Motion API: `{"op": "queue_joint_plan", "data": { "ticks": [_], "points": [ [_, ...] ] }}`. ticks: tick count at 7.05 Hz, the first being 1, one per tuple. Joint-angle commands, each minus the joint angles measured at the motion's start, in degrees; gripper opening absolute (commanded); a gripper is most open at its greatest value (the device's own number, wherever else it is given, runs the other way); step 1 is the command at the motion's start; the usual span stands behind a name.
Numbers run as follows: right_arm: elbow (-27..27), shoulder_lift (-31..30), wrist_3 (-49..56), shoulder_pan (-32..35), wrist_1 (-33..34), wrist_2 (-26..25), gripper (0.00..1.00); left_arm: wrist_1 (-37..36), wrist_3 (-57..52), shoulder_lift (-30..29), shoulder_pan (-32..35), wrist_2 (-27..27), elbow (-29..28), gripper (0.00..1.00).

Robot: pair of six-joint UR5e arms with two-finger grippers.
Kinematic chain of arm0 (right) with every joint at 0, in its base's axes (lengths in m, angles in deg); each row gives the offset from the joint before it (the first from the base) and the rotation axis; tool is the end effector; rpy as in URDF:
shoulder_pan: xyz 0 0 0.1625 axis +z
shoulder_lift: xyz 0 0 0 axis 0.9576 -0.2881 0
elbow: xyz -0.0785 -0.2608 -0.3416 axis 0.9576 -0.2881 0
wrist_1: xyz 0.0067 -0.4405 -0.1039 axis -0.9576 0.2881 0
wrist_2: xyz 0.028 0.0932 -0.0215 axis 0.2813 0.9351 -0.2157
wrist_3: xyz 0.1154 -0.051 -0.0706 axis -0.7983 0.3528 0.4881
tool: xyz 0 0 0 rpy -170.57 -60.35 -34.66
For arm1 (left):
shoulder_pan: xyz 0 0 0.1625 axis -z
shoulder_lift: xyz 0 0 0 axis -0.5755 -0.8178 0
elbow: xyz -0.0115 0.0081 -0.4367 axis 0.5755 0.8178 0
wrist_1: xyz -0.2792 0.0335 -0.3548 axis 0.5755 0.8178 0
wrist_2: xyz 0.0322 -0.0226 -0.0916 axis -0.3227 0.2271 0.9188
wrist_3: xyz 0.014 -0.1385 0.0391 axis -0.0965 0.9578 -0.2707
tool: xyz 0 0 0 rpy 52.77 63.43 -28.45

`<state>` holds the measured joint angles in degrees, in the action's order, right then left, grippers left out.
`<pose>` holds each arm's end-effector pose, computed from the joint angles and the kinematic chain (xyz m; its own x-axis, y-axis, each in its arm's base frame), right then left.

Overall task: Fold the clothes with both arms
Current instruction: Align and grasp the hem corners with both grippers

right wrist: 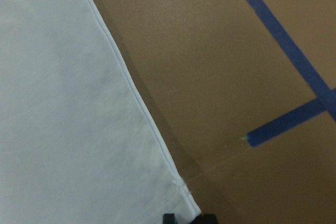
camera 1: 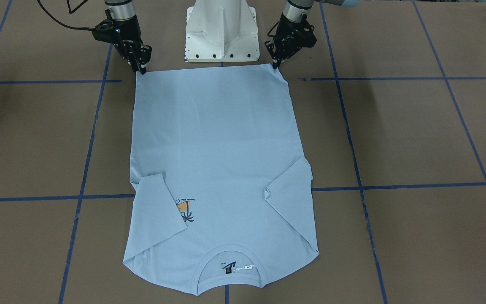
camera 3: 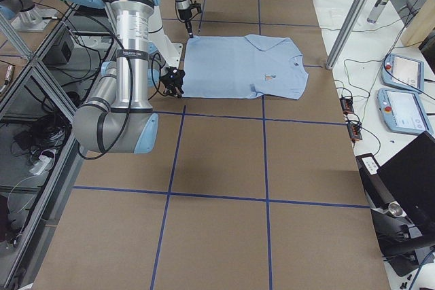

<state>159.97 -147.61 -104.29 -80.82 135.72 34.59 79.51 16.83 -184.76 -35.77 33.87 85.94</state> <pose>-0.5247 -0.1273 0.4297 0.4908 0.4434 0.7500 -0.5442 0.8283 -0.1335 0.5764 -0.1589 0.3378 0.4943 -0.2052 -0.8447 0.2890 0.9553 -0.0629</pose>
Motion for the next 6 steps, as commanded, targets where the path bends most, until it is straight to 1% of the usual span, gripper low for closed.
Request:
{"op": "queue_joint_plan", "data": {
  "ticks": [1,3,4,5,6],
  "points": [
    [0.0,0.02,0.0,0.36,0.0,-0.07,0.0,0.0,0.0,0.01,0.02,0.0,0.0,0.0],
    [0.44,0.02,0.61,0.71,0.0,0.02,0.0,0.0,0.0,-0.07,0.1,0.09,0.0,0.0],
    [1.92,0.02,0.7,1.41,1.74,0.02,0.0,0.0,-0.26,0.19,0.37,0.26,1.3,0.0],
    [6.72,0.1,0.7,1.41,7.68,0.19,0.0,-0.35,-0.35,1.06,0.72,0.44,4.54,0.0],
    [11.9,0.19,0.7,1.07,12.96,0.28,0.0,-5.31,-0.44,1.24,0.72,0.79,9.62,0.0]
  ]
}}
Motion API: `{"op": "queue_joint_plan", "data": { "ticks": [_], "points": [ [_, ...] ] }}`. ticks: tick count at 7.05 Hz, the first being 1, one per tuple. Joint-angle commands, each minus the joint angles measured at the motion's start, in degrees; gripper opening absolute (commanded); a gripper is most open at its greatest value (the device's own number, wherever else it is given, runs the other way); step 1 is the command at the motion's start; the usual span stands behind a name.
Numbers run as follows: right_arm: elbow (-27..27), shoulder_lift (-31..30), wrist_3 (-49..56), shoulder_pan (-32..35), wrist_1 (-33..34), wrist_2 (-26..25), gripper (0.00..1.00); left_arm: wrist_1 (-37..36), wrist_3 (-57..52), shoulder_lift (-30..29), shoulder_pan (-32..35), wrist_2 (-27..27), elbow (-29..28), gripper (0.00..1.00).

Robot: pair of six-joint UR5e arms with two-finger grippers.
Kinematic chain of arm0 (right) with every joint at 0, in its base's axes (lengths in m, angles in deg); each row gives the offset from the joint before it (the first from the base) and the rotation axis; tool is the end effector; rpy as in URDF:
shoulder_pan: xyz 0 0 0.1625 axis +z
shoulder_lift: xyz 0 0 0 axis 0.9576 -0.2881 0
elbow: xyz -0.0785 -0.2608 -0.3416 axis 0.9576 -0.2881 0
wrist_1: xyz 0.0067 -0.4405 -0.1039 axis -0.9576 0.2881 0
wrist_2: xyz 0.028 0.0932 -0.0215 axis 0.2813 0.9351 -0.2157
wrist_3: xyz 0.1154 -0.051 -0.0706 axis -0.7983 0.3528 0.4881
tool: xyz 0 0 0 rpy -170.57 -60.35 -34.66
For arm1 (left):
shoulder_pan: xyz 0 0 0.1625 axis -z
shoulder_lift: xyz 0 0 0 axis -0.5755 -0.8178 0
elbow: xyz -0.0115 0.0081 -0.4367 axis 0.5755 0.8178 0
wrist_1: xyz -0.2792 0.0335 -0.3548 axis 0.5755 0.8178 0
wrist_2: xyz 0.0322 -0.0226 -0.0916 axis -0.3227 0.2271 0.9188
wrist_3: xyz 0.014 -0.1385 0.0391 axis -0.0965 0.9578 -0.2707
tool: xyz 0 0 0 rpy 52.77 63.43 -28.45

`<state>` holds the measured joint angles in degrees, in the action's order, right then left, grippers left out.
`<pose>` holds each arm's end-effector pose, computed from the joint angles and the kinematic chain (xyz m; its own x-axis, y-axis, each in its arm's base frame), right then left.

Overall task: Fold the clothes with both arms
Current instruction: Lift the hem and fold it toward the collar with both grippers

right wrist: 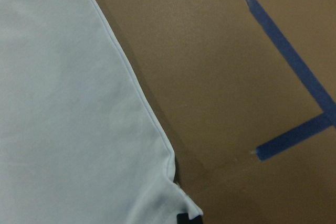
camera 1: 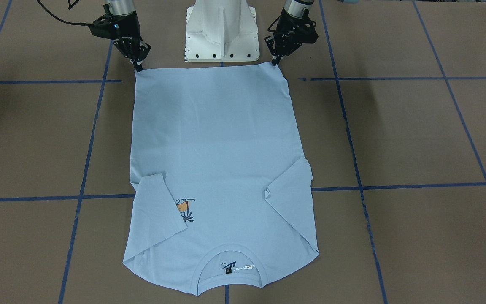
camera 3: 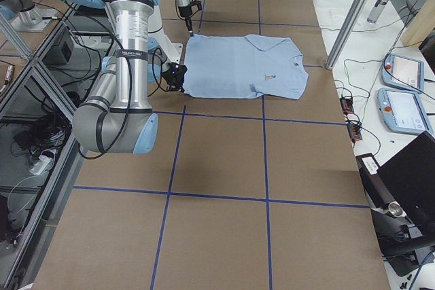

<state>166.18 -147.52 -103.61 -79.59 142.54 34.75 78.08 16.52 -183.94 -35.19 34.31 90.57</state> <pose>-0.4992 -0.1407 0.3899 0.4956 0.4439 0.7466 -0.5556 0.8227 -0.1203 0.5508 -0.1637 0.3087 0.4597 -0.2054 -0.8640 0.2870 0.9550 -0.0743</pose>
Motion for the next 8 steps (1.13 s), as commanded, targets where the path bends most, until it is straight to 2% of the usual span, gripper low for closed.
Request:
{"op": "queue_joint_plan", "data": {
  "ticks": [1,2,3,4,5,6,7,8],
  "points": [
    [9.66,1.93,0.02,-0.95,11.23,0.22,0.0,-9.15,-0.12,0.26,0.14,2.09,10.44,0.0],
    [16.57,5.51,-0.06,-2.35,21.29,0.56,0.0,-13.47,-0.12,0.26,0.14,4.02,15.8,0.0],
    [24.65,9.55,-0.07,-2.98,32.96,3.27,0.0,-17.6,-0.12,-0.09,0.14,6.04,21.42,0.0],
    [25.86,16.9,0.11,-1.07,41.52,5.64,0.0,-21.21,-0.12,-0.27,0.84,9.19,26.0,0.0],
    [25.61,22.2,1.24,2.08,47.17,8.1,0.0,-22.29,-2.12,-0.45,4.41,13.05,27.18,0.0],
    [24.39,26.51,5.78,6.47,48.45,11.17,0.0,-22.39,-8.06,-2.45,8.45,15.53,26.84,0.0],
    [23.6,27.69,9.91,10.86,48.37,12.94,0.0,-23.0,-13.43,-4.82,13.19,17.47,26.23,0.0],
    [21.59,29.18,14.39,16.13,48.29,14.7,0.0,-26.74,-19.75,-9.19,19.06,20.88,24.57,0.0]
  ]
}}
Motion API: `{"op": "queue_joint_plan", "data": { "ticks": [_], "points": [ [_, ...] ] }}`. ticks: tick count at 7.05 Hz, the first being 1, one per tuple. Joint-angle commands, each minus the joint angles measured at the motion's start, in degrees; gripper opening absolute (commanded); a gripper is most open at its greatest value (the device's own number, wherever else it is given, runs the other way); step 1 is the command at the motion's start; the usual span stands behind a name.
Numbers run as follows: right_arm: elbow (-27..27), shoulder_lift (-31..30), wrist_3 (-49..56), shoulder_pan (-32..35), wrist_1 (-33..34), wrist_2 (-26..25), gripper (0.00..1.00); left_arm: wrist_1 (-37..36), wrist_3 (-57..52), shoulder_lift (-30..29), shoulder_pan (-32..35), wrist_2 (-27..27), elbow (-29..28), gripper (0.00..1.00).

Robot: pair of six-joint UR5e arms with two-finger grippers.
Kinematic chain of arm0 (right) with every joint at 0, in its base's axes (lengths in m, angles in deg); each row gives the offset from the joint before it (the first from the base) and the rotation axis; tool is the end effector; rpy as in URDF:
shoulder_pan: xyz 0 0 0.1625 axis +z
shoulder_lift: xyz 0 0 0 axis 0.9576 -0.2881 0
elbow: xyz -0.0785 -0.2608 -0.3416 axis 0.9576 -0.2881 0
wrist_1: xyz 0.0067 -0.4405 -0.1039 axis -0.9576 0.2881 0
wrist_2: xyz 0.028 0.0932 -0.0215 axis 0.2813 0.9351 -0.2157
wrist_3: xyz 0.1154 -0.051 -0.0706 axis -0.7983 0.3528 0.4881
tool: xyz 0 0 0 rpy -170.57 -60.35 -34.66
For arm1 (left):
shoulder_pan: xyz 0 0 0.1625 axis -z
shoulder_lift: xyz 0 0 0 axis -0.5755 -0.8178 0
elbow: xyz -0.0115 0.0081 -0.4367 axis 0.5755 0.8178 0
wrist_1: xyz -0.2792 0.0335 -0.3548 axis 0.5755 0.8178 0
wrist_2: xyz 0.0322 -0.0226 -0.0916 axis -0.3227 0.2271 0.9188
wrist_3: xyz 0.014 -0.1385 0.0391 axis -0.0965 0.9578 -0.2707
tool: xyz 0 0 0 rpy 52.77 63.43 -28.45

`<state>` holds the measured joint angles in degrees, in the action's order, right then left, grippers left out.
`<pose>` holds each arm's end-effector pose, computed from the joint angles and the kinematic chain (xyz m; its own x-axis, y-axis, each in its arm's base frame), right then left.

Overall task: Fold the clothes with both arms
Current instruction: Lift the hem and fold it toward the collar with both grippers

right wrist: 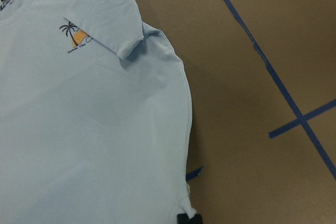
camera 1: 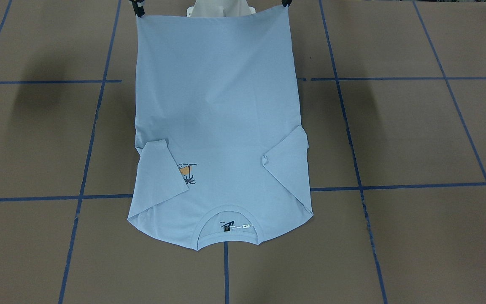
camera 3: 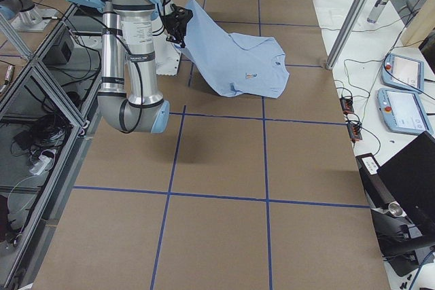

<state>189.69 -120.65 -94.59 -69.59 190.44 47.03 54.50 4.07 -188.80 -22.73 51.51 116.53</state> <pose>-0.3675 -0.1896 0.1674 0.5388 0.4352 0.7213 -0.4879 0.8592 -0.1539 0.3635 -0.2039 0.1504 0.3887 -0.0804 -0.9178 0.1370 0.9901 -0.0287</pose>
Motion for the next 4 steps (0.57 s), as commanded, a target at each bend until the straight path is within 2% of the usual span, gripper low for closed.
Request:
{"op": "queue_joint_plan", "data": {
  "ticks": [1,2,3,4],
  "points": [
    [-4.46,5.29,9.33,11.49,0.31,4.08,0.0,-6.16,-13.37,-9.26,13.28,5.72,-4.71,0.0],
    [-8.93,6.8,13.28,16.94,-0.83,6.45,0.0,-6.45,-16.73,-10.96,17.78,6.78,-8.92,0.0],
    [-13.93,7.77,17.06,21.51,-3.62,6.65,0.0,-6.1,-18.33,-12.89,20.09,6.62,-14.36,0.0],
    [-19.9,7.86,18.58,25.48,-8.35,7.78,0.0,-6.01,-19.92,-15.09,21.94,6.53,-18.33,0.0]
  ]
}}
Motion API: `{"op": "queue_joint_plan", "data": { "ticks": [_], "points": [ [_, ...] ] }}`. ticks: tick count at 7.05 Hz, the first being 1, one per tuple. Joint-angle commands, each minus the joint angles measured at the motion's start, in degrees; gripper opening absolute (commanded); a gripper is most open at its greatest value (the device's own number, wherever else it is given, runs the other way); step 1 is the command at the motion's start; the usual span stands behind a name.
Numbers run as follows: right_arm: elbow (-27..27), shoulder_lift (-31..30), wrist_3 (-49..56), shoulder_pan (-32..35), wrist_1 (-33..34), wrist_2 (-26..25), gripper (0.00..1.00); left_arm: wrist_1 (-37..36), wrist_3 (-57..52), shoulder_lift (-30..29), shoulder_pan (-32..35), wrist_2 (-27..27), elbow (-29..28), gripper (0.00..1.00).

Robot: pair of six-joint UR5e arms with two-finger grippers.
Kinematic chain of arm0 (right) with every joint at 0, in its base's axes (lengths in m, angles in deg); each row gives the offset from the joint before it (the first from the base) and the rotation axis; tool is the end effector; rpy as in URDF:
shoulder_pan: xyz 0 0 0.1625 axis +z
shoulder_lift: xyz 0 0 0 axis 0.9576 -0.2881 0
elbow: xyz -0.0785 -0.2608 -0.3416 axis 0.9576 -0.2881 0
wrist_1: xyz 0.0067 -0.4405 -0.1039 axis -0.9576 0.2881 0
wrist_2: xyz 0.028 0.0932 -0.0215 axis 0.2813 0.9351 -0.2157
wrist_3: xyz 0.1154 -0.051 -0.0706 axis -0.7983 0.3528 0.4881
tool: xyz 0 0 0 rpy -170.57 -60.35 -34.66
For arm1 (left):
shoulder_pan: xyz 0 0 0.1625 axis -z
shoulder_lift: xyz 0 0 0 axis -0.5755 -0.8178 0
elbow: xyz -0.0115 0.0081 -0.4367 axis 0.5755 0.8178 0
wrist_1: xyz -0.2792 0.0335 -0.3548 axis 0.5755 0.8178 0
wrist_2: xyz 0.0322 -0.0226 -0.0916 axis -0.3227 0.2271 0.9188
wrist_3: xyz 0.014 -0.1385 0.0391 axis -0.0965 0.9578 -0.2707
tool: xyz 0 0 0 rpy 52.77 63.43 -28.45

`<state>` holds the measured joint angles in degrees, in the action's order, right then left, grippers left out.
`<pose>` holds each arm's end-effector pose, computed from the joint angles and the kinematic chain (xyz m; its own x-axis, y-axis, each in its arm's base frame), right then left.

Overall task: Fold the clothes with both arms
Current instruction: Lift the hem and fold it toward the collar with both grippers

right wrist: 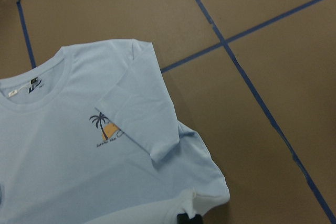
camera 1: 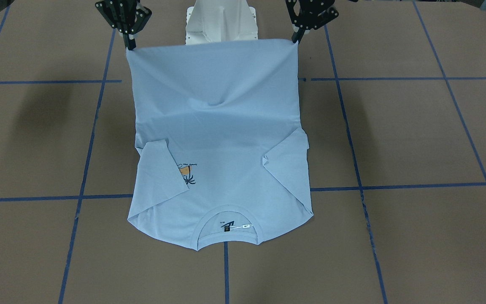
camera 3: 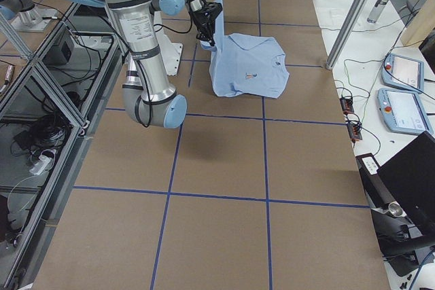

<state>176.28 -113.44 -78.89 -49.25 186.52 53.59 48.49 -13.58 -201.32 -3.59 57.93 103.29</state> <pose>-0.3738 -0.3300 0.1618 0.5810 0.4200 0.6971 -0.5675 0.8231 -0.0230 0.3677 -0.3490 0.1438 0.5210 0.0346 -0.8529 0.2199 0.9600 0.1733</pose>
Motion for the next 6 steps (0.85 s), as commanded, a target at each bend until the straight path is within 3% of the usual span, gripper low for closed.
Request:
{"op": "queue_joint_plan", "data": {
  "ticks": [1,4,6],
  "points": [
    [-12.2,0.74,5.51,8.48,-10.57,3.15,0.0,0.61,-2.72,-3.54,4.39,0.1,-8.61,0.0],
    [-31.19,4.14,7.47,12.02,-25.89,3.08,0.0,15.41,-5.35,-6.62,8.52,-0.07,-28.44,0.0],
    [-38.33,7.41,7.73,13.34,-26.81,3.08,0.0,22.39,-7.98,-10.83,10.9,-1.99,-40.93,0.0]
  ]
}}
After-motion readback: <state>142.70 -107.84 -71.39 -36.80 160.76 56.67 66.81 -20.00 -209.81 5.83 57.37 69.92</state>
